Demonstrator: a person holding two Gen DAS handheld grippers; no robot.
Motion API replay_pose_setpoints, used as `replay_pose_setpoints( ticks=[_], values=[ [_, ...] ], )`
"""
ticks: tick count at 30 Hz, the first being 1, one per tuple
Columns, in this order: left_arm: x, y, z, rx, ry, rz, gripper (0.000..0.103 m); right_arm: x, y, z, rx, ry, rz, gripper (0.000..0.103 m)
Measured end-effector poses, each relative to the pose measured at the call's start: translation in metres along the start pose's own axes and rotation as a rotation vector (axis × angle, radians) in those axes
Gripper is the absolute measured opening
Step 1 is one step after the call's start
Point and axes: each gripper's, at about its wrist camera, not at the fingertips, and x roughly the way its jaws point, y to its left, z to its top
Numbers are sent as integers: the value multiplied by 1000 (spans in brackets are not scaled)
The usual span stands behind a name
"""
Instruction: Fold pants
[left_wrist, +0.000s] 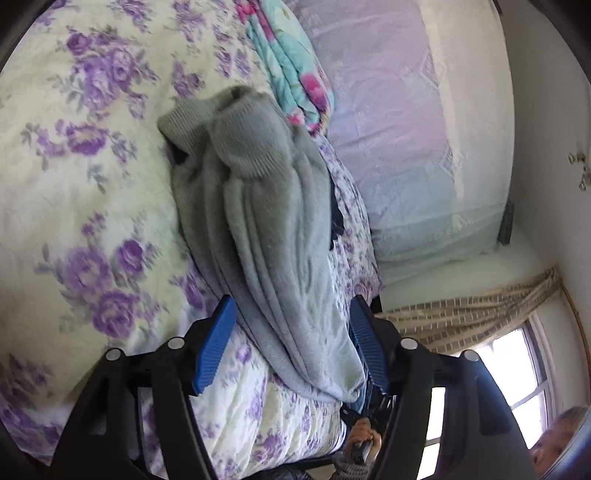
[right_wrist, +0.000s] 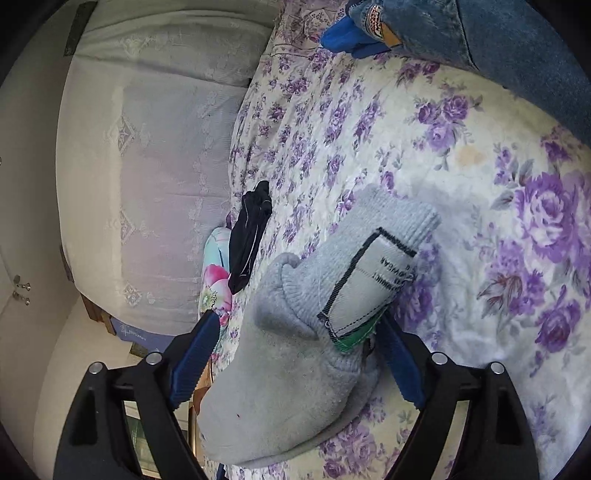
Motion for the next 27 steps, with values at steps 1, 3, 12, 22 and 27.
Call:
replay_pose_setpoints(
  ticks=[1,3,12,22,27],
  values=[
    [1,3,5,-20,-16,13,63,1,0,0,3,0,0,85],
    [1,8,13,-67,-38,15,63,-1,-3,0,15,7,11,81],
    [3,12,45,-101,-116,180,63,-1,-13,2,69,51,0,72],
    [13,1,50,-70,-122,344,80,4,-10,2,58,71,-43,72],
    [35,-3,63,-20,-124,286,85,6,-7,0,31,46,-50,71]
  ],
)
